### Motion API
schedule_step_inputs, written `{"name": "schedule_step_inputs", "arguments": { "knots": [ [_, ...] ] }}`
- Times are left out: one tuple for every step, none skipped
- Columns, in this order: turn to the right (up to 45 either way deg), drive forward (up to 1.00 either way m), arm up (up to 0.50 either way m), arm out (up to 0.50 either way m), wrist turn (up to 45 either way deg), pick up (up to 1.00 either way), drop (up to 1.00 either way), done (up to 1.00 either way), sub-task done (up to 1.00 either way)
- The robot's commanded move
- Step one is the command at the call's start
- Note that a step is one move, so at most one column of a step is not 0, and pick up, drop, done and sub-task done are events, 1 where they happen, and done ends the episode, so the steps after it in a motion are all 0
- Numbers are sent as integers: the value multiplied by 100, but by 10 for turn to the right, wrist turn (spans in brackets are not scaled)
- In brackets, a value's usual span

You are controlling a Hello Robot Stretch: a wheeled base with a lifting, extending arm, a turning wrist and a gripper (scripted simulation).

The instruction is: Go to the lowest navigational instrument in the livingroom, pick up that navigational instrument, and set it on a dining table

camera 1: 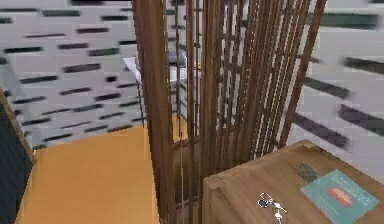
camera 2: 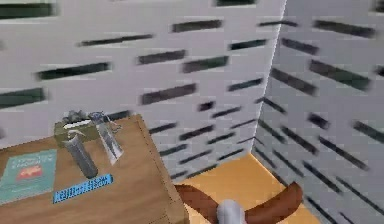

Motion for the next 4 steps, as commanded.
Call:
{"name": "schedule_step_inputs", "arguments": {
  "knots": [
    [0,10,0,0,0,0,0,0,0],
    [-420,0,0,0,0,0,0,0,0],
    [0,0,50,0,0,0,0,0,0],
    [0,0,38,0,0,0,0,0,0]
  ]
}}
